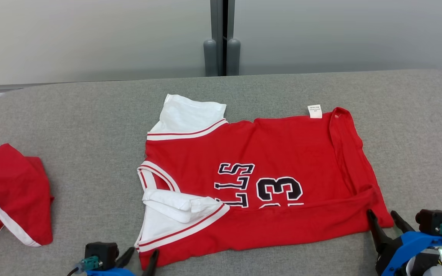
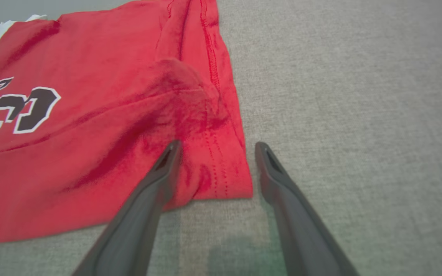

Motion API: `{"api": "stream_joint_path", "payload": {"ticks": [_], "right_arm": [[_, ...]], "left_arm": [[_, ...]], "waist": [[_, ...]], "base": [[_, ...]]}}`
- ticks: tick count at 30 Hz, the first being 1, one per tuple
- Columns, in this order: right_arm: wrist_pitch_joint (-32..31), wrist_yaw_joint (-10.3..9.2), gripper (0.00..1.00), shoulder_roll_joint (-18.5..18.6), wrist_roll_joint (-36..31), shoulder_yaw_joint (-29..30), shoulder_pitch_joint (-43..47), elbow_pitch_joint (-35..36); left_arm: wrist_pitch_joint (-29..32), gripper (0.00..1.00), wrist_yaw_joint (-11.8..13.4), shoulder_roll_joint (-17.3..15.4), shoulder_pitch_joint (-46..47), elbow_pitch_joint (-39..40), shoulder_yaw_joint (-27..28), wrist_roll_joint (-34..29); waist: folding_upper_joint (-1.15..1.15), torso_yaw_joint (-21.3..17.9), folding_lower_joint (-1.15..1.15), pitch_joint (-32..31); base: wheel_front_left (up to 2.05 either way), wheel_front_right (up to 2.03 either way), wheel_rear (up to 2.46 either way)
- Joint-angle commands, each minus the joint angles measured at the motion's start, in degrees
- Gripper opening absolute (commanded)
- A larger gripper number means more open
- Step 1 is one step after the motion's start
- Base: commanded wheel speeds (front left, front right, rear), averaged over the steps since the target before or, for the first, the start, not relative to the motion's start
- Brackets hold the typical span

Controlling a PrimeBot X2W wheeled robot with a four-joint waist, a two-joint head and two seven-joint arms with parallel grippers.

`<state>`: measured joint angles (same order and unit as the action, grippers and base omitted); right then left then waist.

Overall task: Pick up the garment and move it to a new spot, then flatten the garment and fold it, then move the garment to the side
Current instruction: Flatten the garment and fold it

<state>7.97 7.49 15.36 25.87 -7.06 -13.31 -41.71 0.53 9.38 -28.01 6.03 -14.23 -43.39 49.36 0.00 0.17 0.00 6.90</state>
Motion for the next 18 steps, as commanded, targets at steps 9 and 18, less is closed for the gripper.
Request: {"api": "stream_joint_path", "payload": {"ticks": [9,18], "right_arm": [[-4.3,0.08,0.51,-1.1,2.5,-4.8,-2.4,-5.6],[-2.3,0.01,0.00,0.9,6.4,-7.3,-4.0,-4.7]], "left_arm": [[5.4,0.59,-2.4,1.1,1.8,-2.3,-0.9,3.5],[6.4,0.00,-2.6,-0.5,2.3,-1.1,-0.2,4.2]], "waist": [[0.00,-0.4,0.00,-0.2],[0.00,-0.6,0.00,-0.7]], "base": [[0.00,0.00,0.00],[0.00,0.00,0.00]]}}
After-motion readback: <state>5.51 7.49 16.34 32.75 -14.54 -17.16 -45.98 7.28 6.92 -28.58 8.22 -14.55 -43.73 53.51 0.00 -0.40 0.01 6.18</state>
